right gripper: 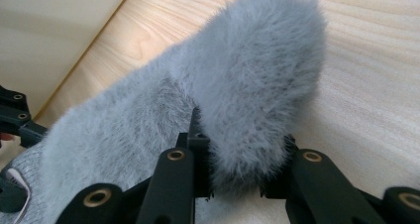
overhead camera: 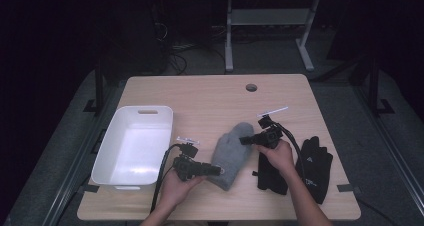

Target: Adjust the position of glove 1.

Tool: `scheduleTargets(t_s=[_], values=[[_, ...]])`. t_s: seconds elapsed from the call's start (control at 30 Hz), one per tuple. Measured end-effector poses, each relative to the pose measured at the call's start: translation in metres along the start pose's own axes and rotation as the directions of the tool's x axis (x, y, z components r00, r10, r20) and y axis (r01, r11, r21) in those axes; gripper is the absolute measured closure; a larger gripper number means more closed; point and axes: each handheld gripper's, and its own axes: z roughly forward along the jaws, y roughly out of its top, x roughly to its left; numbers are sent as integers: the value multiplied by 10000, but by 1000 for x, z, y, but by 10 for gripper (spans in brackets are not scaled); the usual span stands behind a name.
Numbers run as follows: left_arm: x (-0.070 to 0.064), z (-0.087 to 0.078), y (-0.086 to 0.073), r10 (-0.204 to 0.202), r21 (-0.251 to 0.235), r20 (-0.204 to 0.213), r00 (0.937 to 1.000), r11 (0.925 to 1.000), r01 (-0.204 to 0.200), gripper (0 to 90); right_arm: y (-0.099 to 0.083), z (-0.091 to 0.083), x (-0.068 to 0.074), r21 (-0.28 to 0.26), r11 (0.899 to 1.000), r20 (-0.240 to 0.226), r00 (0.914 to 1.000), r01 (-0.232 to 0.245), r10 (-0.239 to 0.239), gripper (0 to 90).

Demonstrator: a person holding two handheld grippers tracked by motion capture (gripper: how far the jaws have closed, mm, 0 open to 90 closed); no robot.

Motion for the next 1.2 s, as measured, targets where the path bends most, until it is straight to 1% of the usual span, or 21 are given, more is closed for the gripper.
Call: scheduleTargets(t_s=[0.17, 0.3, 0.4, 0.47, 0.5, 0.53, 0.57, 0.6, 0.63, 0.7, 0.73, 0.8, 0.83, 0.87, 0.9, 0.93, 1.03, 1.13, 1.17, 1.2], values=[[-1, -1, 0, -1, -68, 198, 9998, 10000, 3, 566, 2, -5, 4, -14, 9999, 37, 9999, 141, -141, 739], [-4, -1, 0, 122, -72, 272, 9996, 9999, -120, 568, 3, -11, 6, -28, 9998, 42, 9998, 203, -203, 743], [-5, -1, 1, 123, -150, 272, 9996, 9998, -119, 569, 3, -15, 7, -63, 9998, 70, 9998, 188, -188, 744], [-4, 0, 0, 104, -43, 315, 9994, 9999, -103, 567, 3, -17, 8, -52, 9997, 87, 9997, 237, -237, 744], [-3, 2, 0, 68, 99, 392, 9992, 9999, -72, 556, 3, -17, 7, -41, 9997, 97, 9996, 254, -254, 744], [-3, 3, 0, -42, 133, 412, 9991, 9999, 37, 534, 3, -16, 7, -19, 9997, 147, 9996, 252, -252, 744], [-2, 3, 1, -154, 155, 502, 9986, 9998, 147, 502, 3, -15, 8, 121, 9994, 285, 9990, 337, -340, 744], [-1, 4, 1, -254, 194, 607, 9978, 9995, 242, 434, 2, -14, 9, 168, 9991, 382, 9985, 380, -386, 744], [0, 5, 1, -324, 300, 681, 9972, 9991, 304, 386, 2, -13, 8, 165, 9991, 364, 9986, 384, -389, 744], [1, 7, 0, -451, 388, 703, 9965, 9983, 424, 333, 2, -12, 7, 151, 9992, 352, 9987, 367, -372, 743], [2, 8, 0, -635, 545, 774, 9950, 9967, 594, 285, 2, -11, 8, 130, 9993, 353, 9988, 339, -344, 743], [3, 10, 0, -688, 641, 834, 9941, 9959, 635, 251, 2, -11, 8, 145, 9992, 385, 9985, 371, -377, 743], [4, 11, 0, -737, 789, 894, 9933, 9946, 668, 241, 2, -12, 7, 197, 9991, 391, 9985, 385, -392, 742], [4, 13, 0, -932, 964, 1043, 9902, 9919, 831, 217, 1, -12, 7, 204, 9991, 383, 9985, 380, -388, 742], [4, 16, 0, -984, 1245, 1097, 9891, 9886, 846, 192, 1, -11, 7, 178, 9992, 391, 9985, 365, -371, 742], [4, 18, -1, -938, 1390, 1177, 9886, 9873, 771, 189, 1, -12, 6, 205, 9991, 394, 9985, 380, -388, 742], [2, 21, -1, -898, 1323, 1160, 9892, 9884, 742, 253, 0, -11, 7, 215, 9990, 430, 9982, 401, -409, 742], [1, 19, -1, -677, 1115, 1246, 9899, 9923, 539, 384, 0, -12, 7, 195, 9990, 444, 9982, 401, -409, 742], [0, 18, -1, -628, 1044, 1214, 9906, 9933, 502, 420, 0, -12, 6, 167, 9989, 435, 9981, 431, -438, 742], [0, 17, -1, -513, 1078, 1193, 9915, 9934, 384, 441, 0, -12, 6, 154, 9990, 421, 9982, 426, -432, 742]])
